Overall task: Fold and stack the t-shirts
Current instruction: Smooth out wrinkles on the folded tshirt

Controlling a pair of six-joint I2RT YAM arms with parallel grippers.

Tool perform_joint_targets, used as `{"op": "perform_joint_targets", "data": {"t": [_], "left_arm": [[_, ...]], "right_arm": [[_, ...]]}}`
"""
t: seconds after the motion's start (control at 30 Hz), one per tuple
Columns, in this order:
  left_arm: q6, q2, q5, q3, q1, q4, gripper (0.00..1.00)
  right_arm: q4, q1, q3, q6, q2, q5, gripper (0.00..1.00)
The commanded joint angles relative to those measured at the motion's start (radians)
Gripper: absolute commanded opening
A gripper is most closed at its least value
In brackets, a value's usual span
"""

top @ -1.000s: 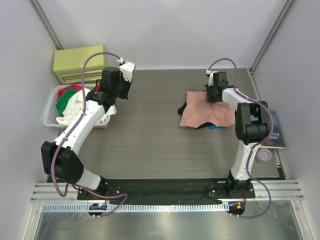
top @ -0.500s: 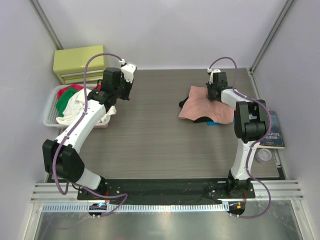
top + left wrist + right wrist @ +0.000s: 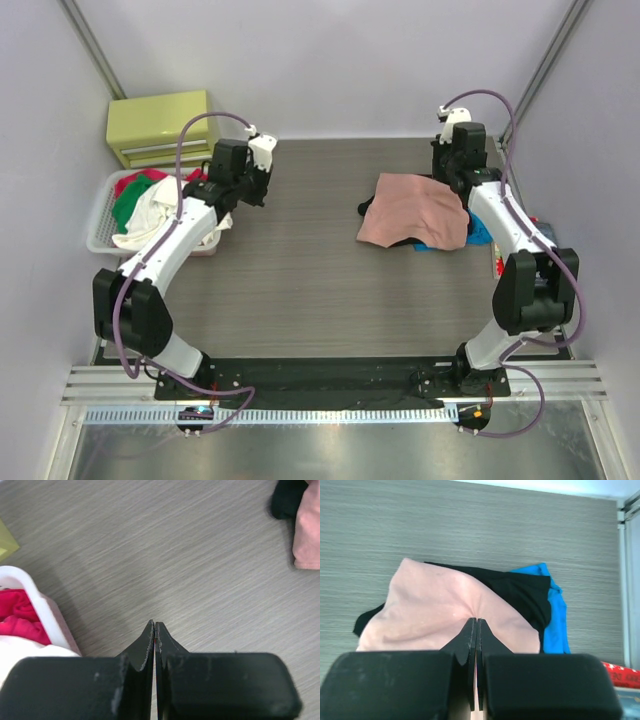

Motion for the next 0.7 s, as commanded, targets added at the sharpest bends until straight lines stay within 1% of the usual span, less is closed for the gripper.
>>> {"op": "perform_joint_targets", "data": {"t": [0.0, 0.1, 0.17, 0.27, 0.3, 0.33, 0.4, 0.53, 0.67], "left_arm": [[-0.025, -0.007, 0.067, -0.002, 0.001, 0.015, 0.0], [-0.048, -0.044, 0.009, -0.028, -0.001, 0.05, 0.0], [-0.051, -0.083, -0.036, -0.054, 0.001, 0.082, 0.01], [-0.057, -0.091, -0.047, -0.051, -0.001, 0.094, 0.18], [-0.057, -0.088, -0.044, -0.048, -0.001, 0.084, 0.32], [-0.056, -0.085, -0.042, -0.049, -0.001, 0.084, 0.39], [-0.05, -0.084, -0.048, -0.059, -0.001, 0.084, 0.5], [-0.034, -0.093, -0.058, -0.068, 0.001, 0.084, 0.53], [-0.034, -0.088, -0.053, -0.069, 0.001, 0.082, 0.53]], "right_arm": [[-0.143, -0.012, 0.022, 0.023, -0.06, -0.009, 0.01], [-0.174, -0.017, -0.019, 0.025, -0.094, 0.007, 0.01], [-0.168, -0.015, -0.041, 0.017, -0.091, 0.063, 0.01], [-0.17, -0.017, -0.028, -0.006, -0.043, 0.099, 0.01], [-0.17, -0.018, -0.019, -0.009, -0.022, 0.108, 0.01], [-0.168, -0.021, 0.004, -0.004, 0.013, 0.114, 0.01], [-0.165, -0.027, 0.03, 0.003, 0.056, 0.108, 0.01], [-0.157, -0.034, 0.09, 0.02, 0.162, 0.109, 0.01], [-0.16, -0.047, 0.116, 0.036, 0.224, 0.122, 0.01]]}}
